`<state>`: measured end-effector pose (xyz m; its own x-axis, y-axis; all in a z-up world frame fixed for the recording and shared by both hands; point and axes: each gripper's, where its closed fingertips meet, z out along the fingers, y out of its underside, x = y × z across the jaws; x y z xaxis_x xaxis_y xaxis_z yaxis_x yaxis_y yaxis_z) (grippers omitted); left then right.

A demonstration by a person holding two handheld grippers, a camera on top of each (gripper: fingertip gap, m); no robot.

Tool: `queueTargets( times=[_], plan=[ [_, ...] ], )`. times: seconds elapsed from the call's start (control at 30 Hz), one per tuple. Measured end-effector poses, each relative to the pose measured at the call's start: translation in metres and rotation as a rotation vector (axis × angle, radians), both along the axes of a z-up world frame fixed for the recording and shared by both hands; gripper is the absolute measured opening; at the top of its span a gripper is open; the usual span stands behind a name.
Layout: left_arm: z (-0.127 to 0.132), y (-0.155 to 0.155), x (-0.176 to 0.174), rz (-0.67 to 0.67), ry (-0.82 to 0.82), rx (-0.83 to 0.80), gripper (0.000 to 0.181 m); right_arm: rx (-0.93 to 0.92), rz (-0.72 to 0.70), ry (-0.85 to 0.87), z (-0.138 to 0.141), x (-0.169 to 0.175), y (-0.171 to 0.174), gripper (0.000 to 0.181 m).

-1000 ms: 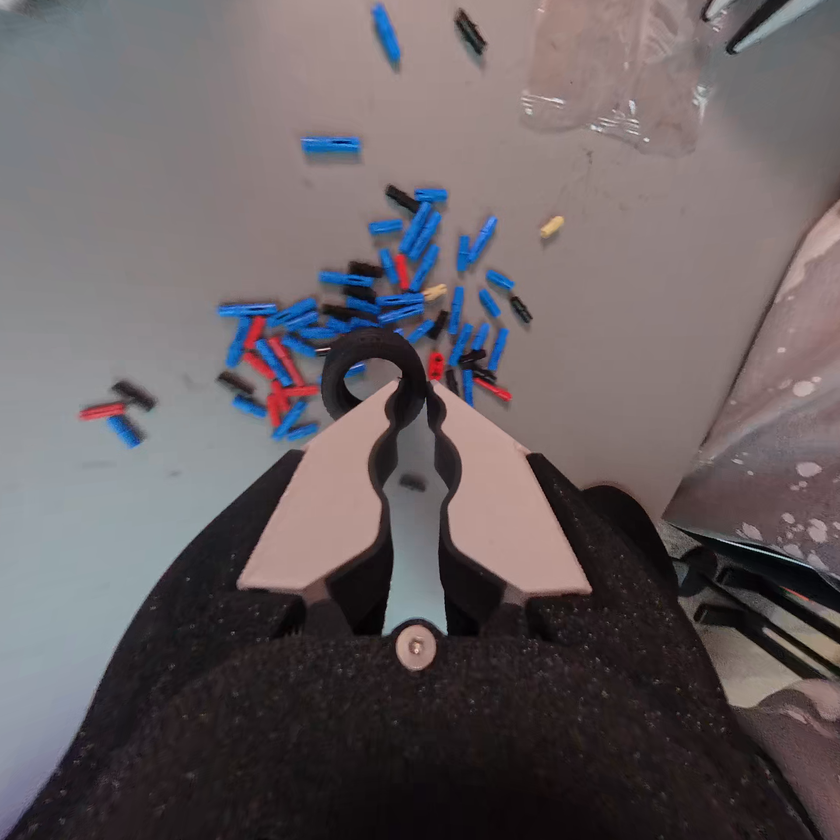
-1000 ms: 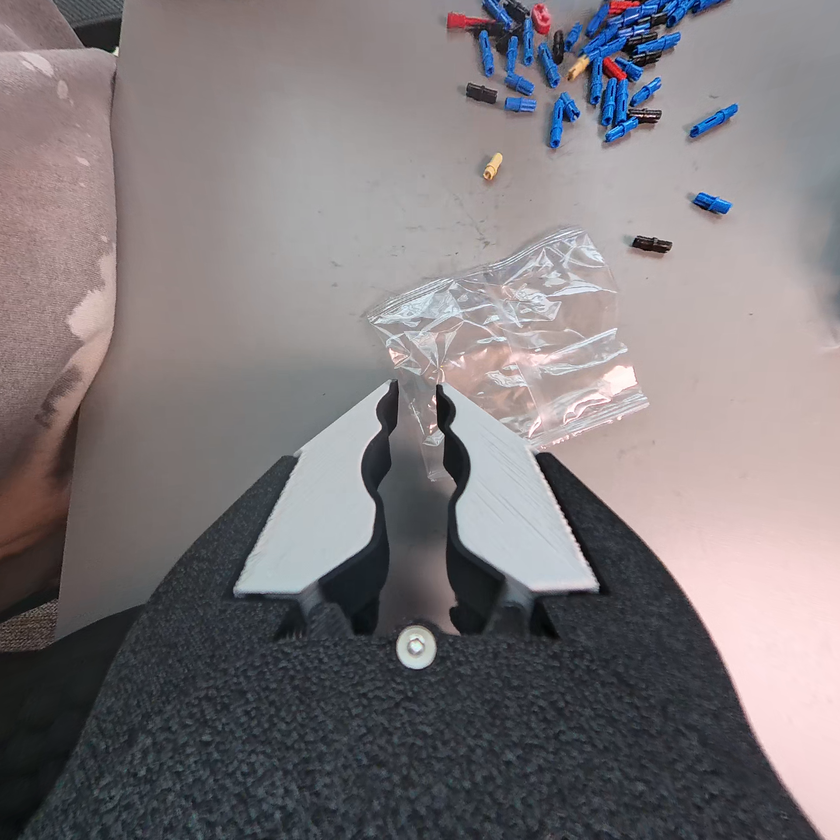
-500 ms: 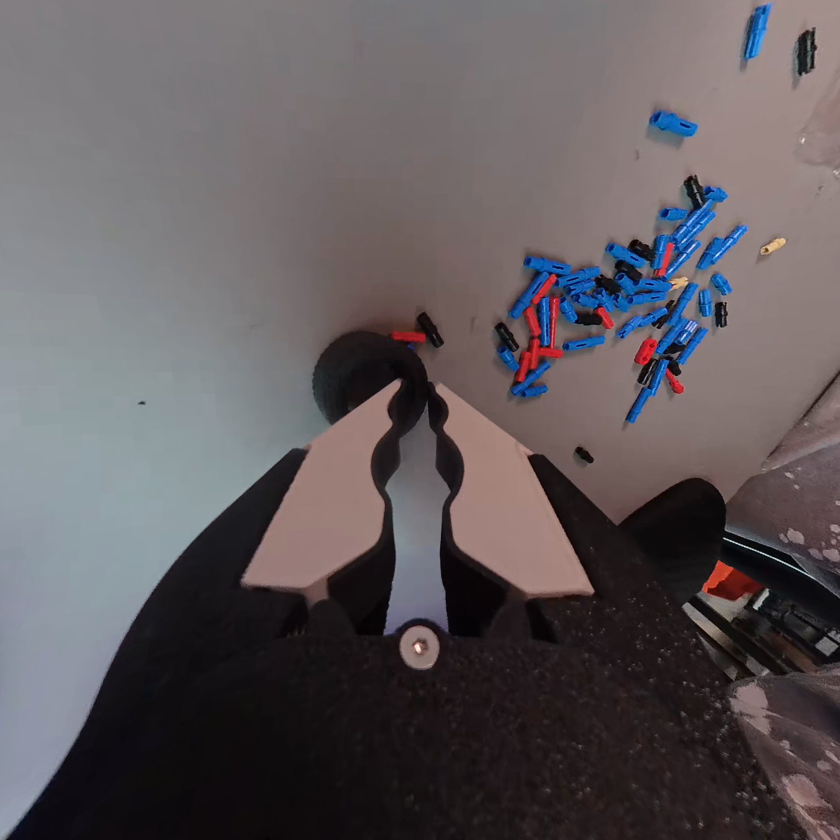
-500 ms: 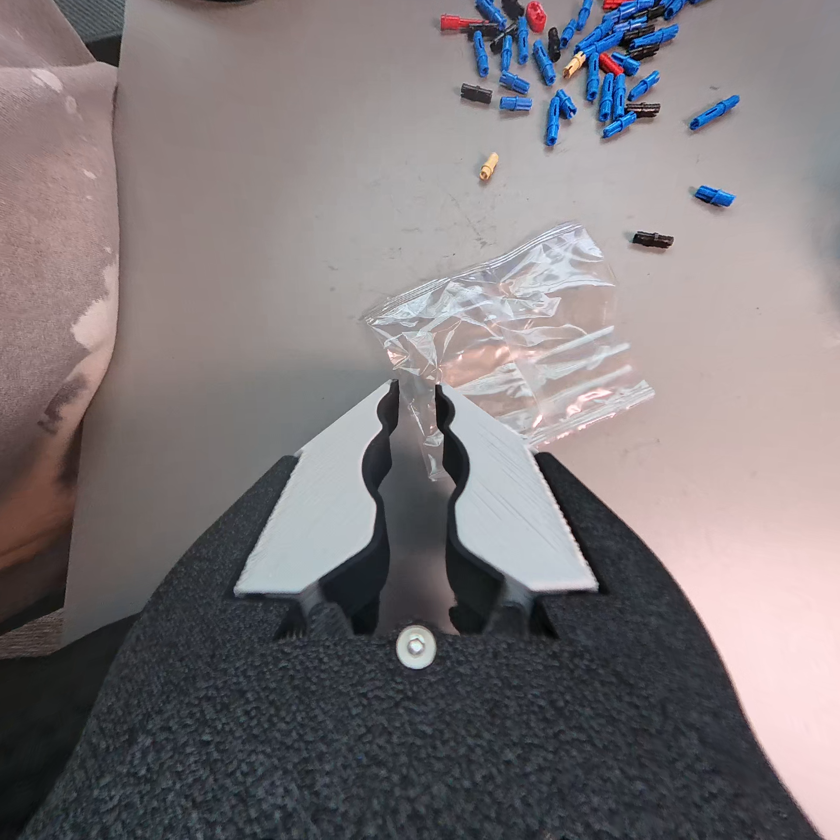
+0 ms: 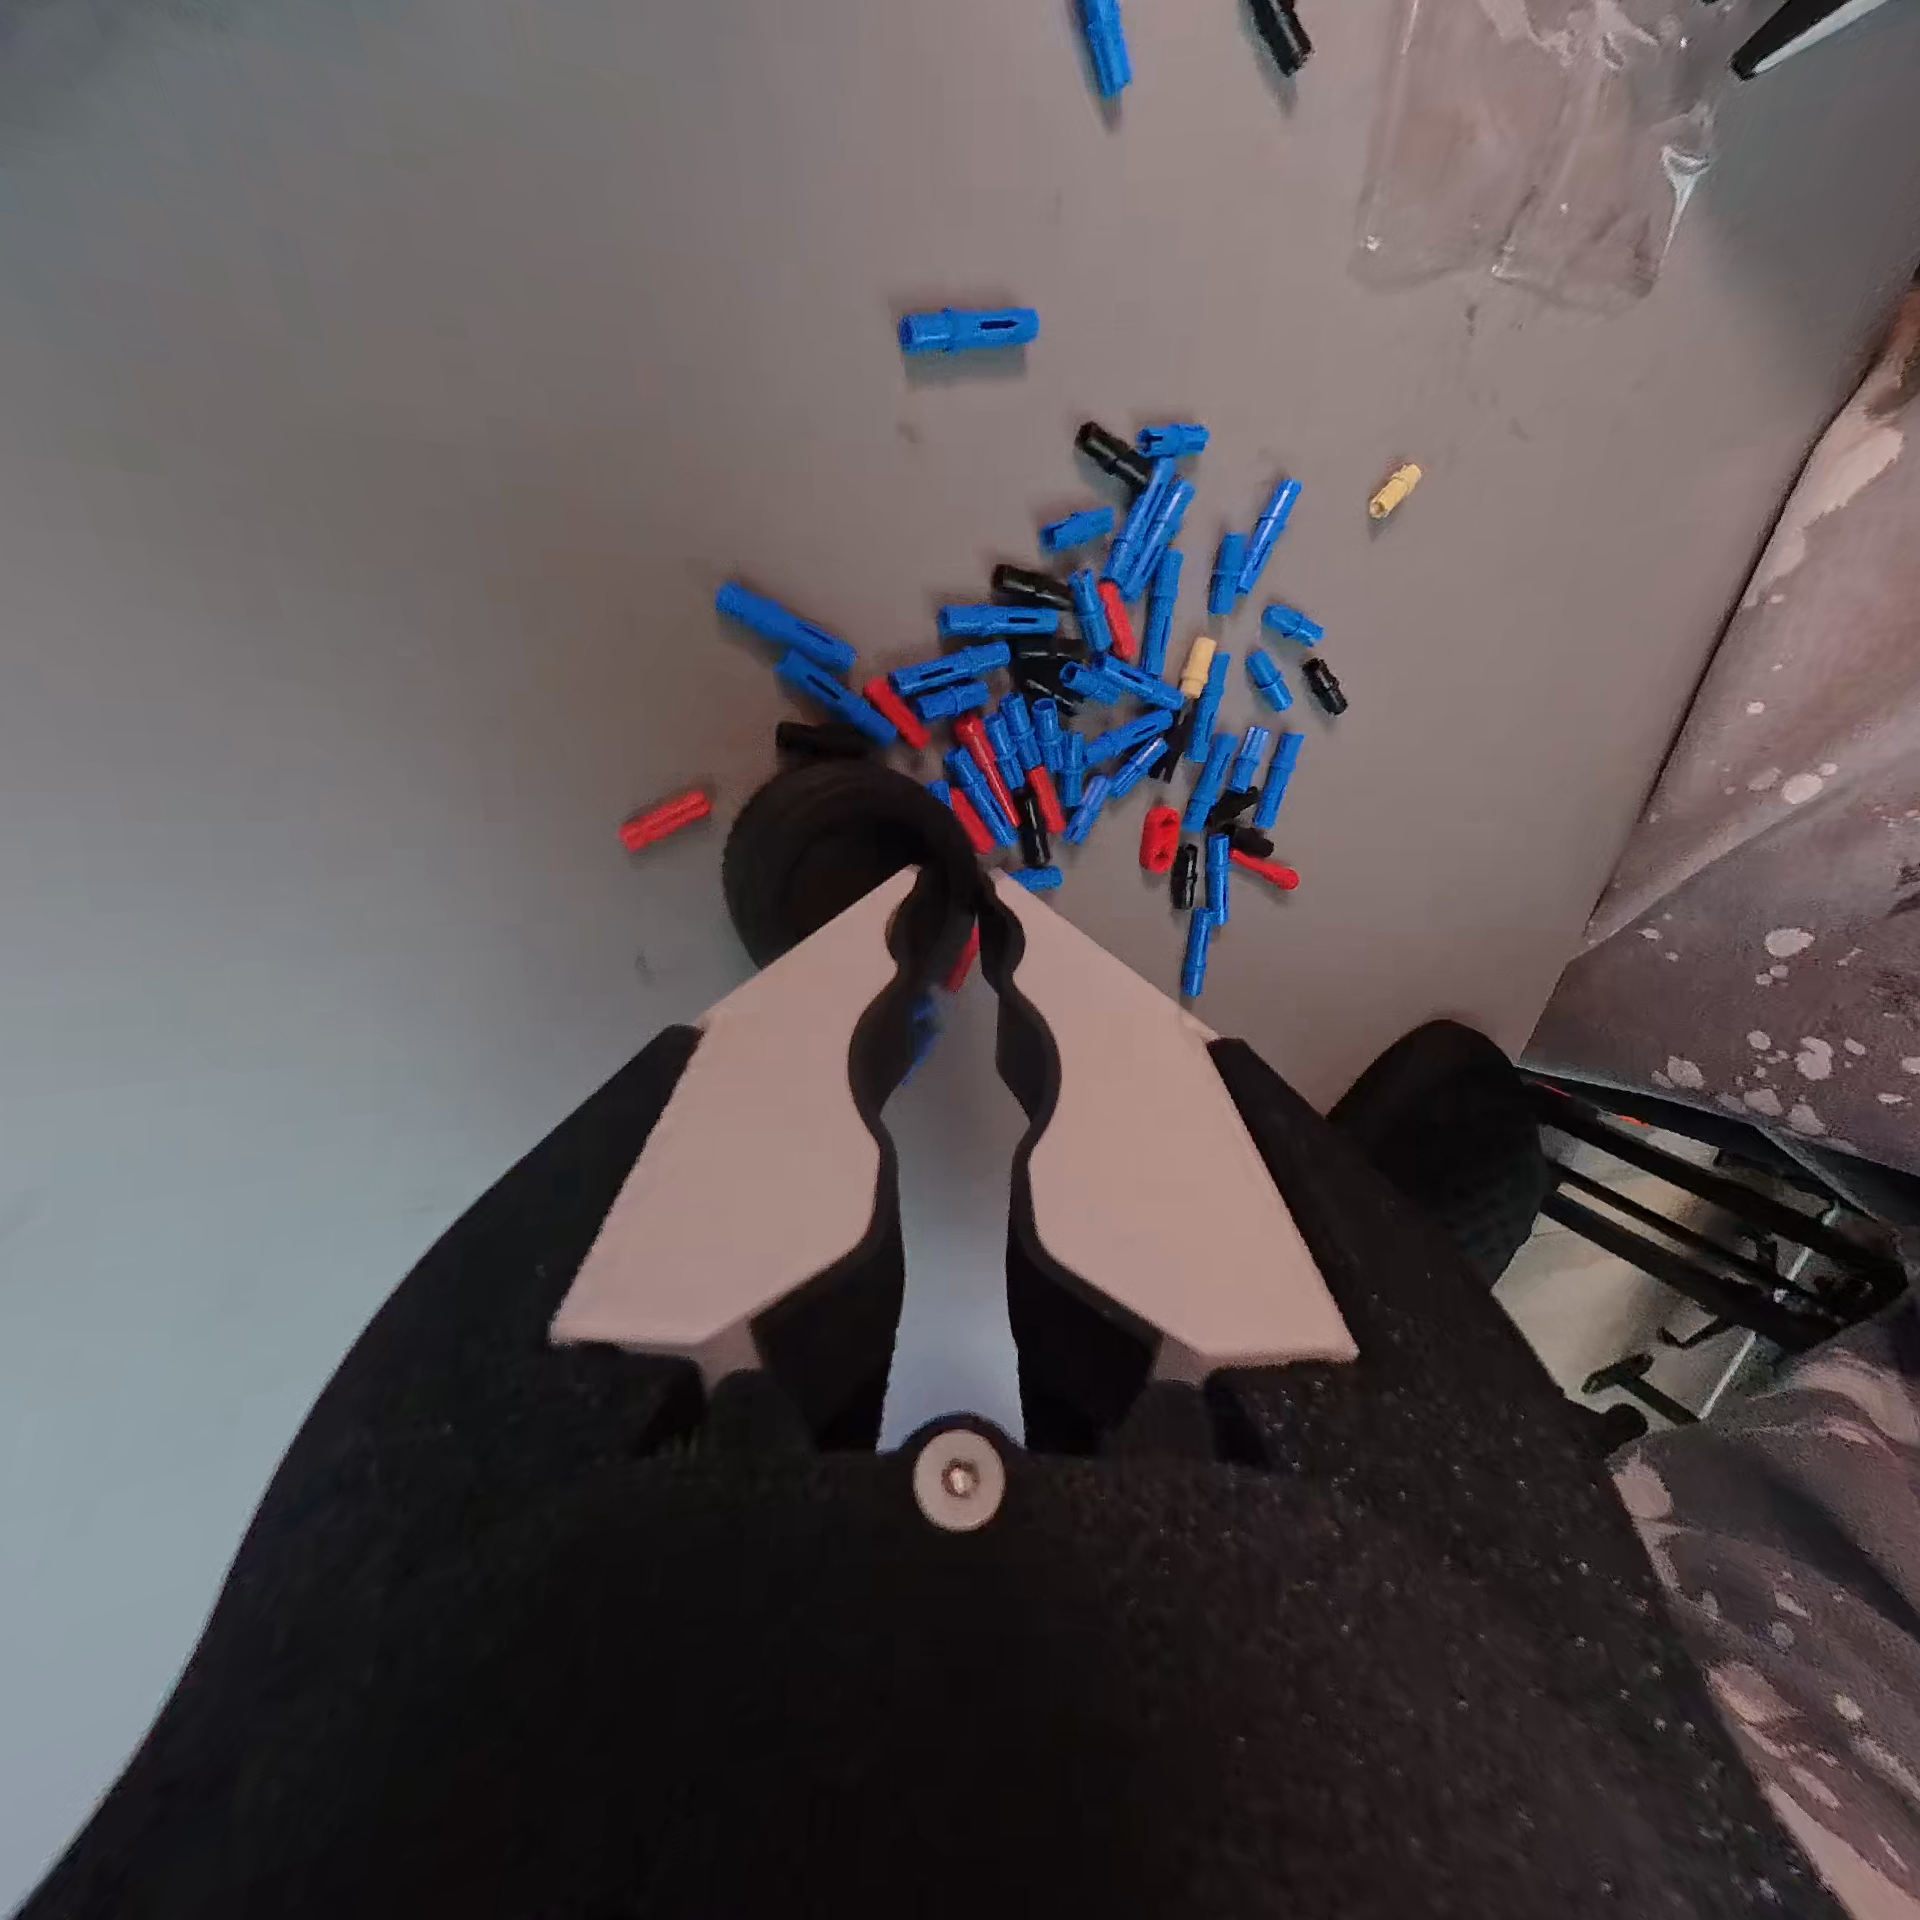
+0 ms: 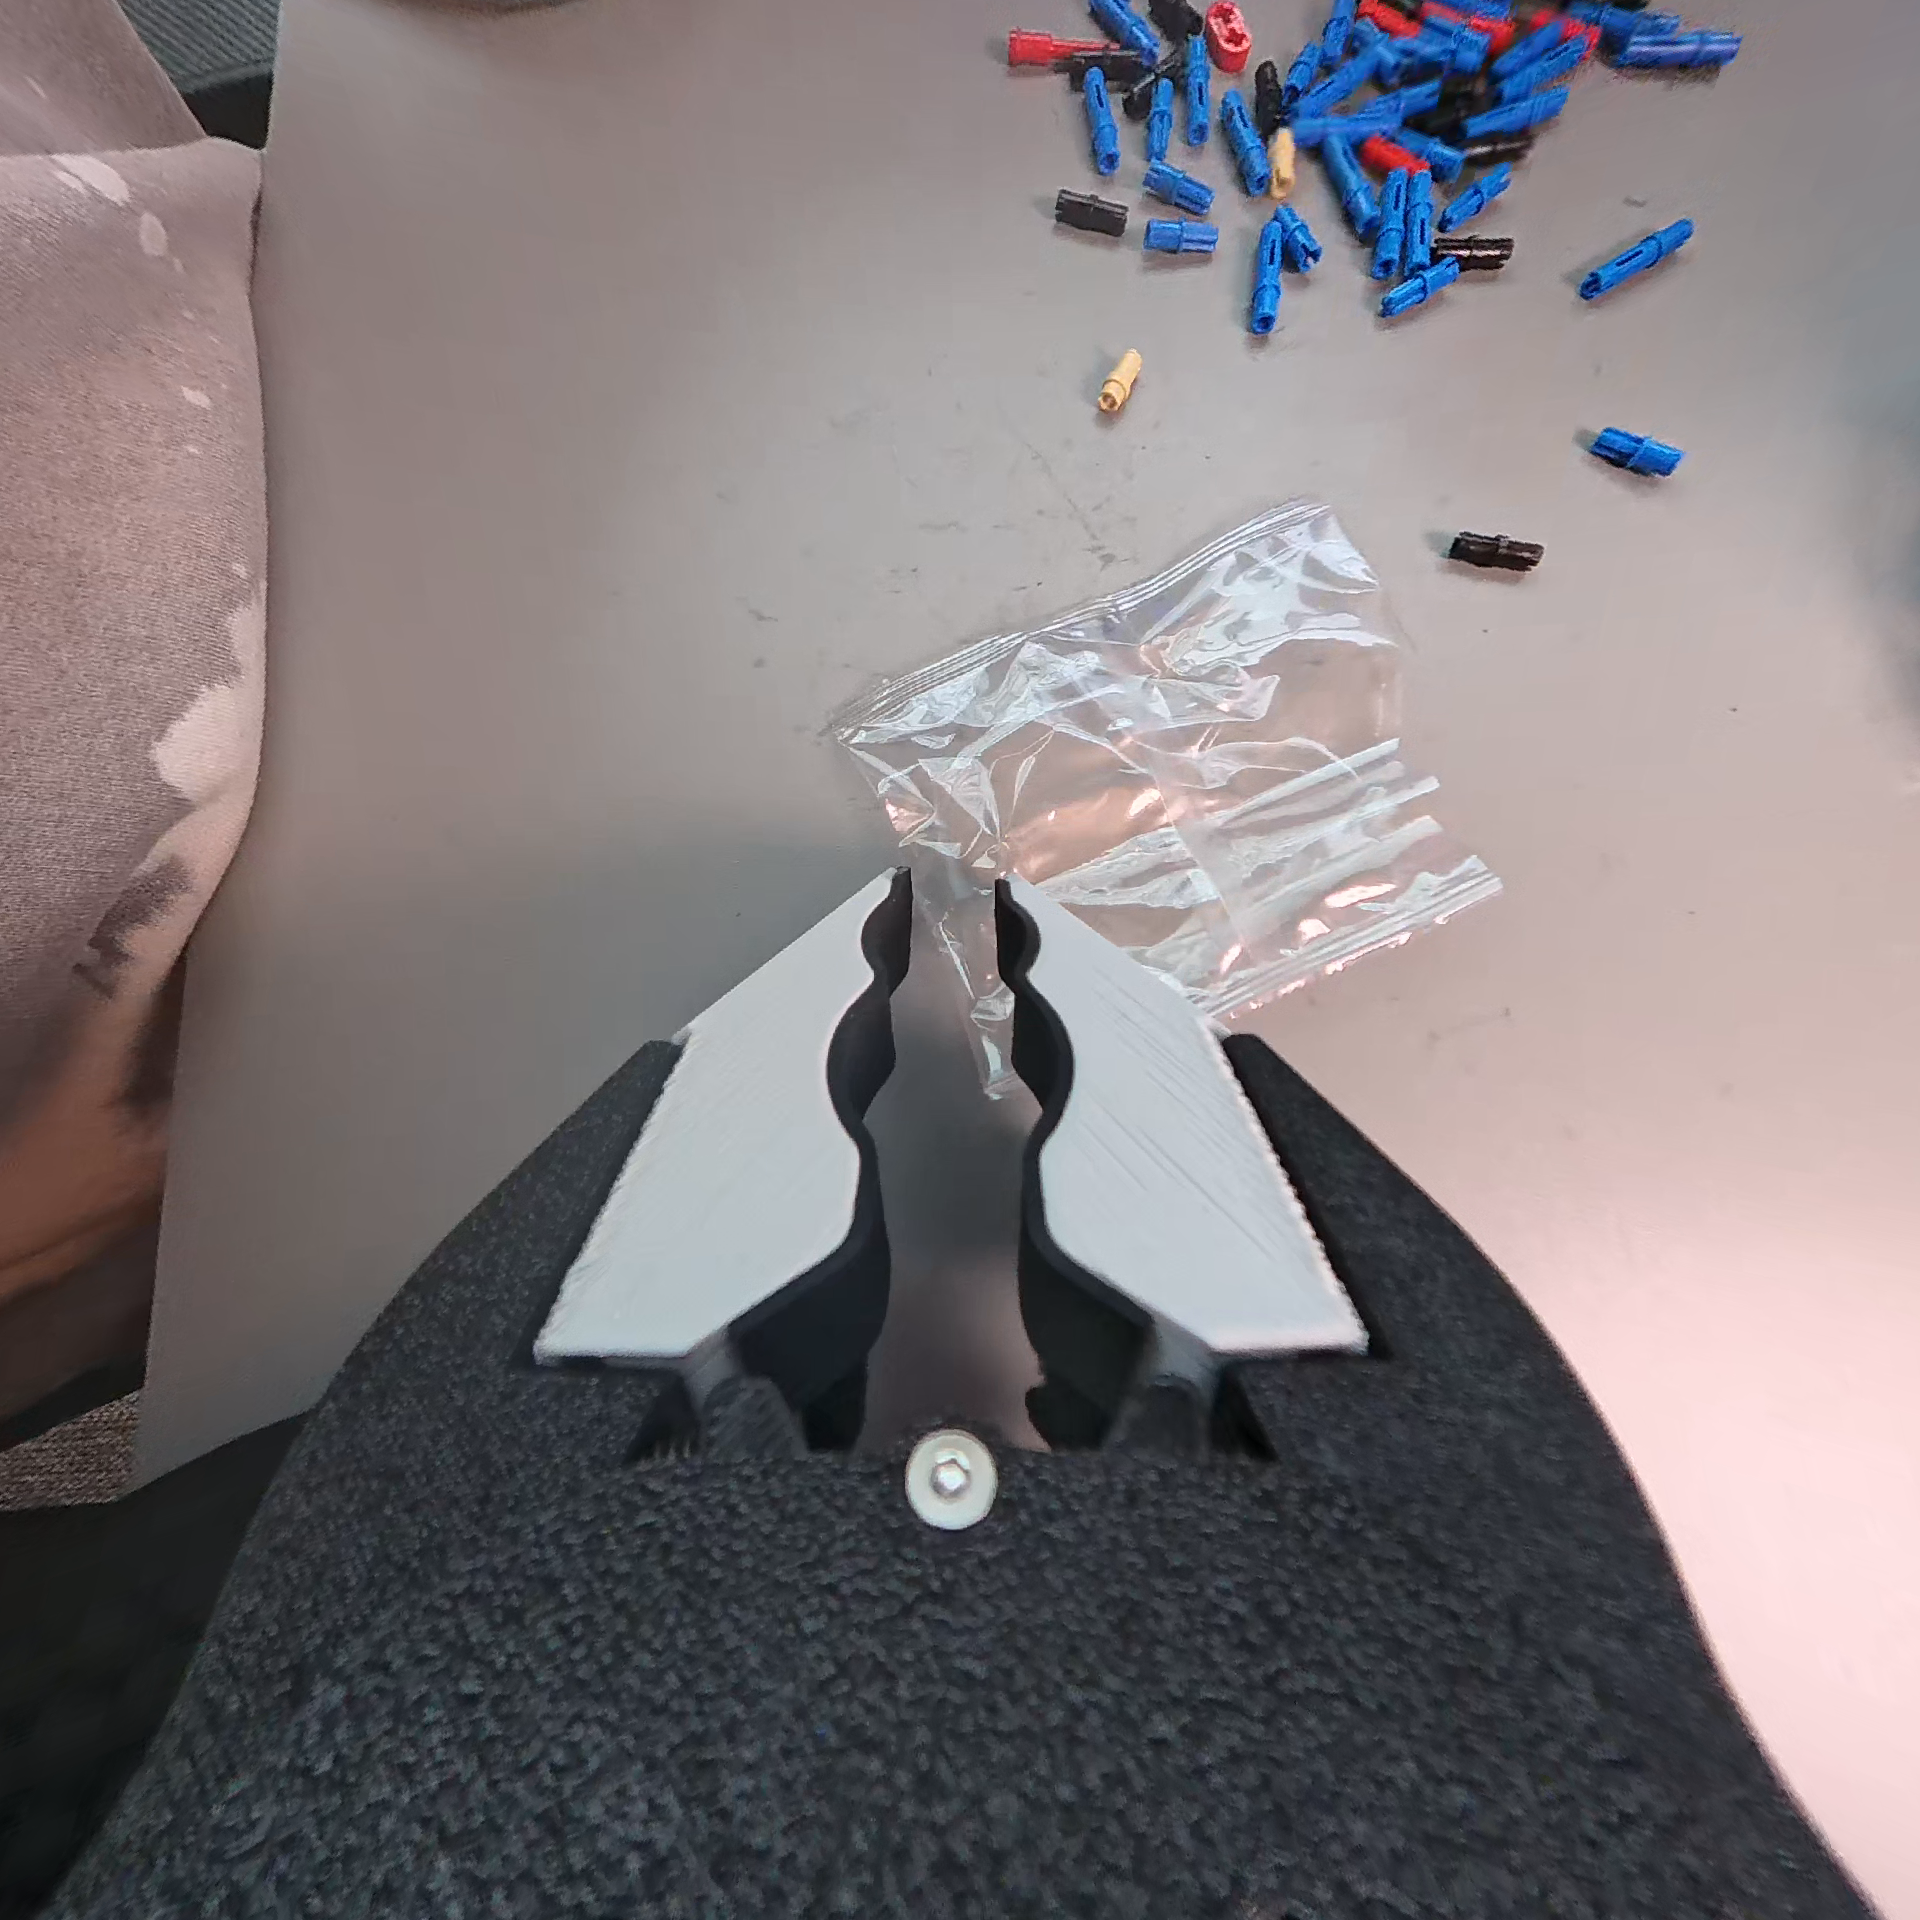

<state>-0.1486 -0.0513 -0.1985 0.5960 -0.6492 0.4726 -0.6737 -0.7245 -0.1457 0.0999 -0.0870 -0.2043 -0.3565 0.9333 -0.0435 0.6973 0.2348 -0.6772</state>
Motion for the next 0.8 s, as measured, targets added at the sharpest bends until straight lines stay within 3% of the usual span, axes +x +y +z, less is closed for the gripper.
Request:
queueTargets(
  times=[0.03,0.33,0.47,0.63,0.8],
  plan=[
    [0.000,-0.002,0.006,-0.017,-0.005,-0.002,0.007,0.001,0.000,0.000,0.000,0.000,0.000,0.016],
    [0.011,-0.014,0.046,-0.150,-0.046,0.022,0.007,0.001,0.002,0.001,0.000,0.001,0.000,0.016],
    [0.018,0.013,0.017,-0.067,0.028,0.108,0.007,0.001,0.002,0.000,0.000,0.001,-0.001,0.016],
    [0.001,0.041,-0.039,0.098,0.133,0.118,0.007,0.000,0.002,0.000,0.000,0.002,-0.001,0.016],
    [-0.002,0.031,-0.017,0.055,0.036,0.097,0.007,-0.010,0.002,-0.002,-0.001,0.001,0.000,0.015]
  ],
)
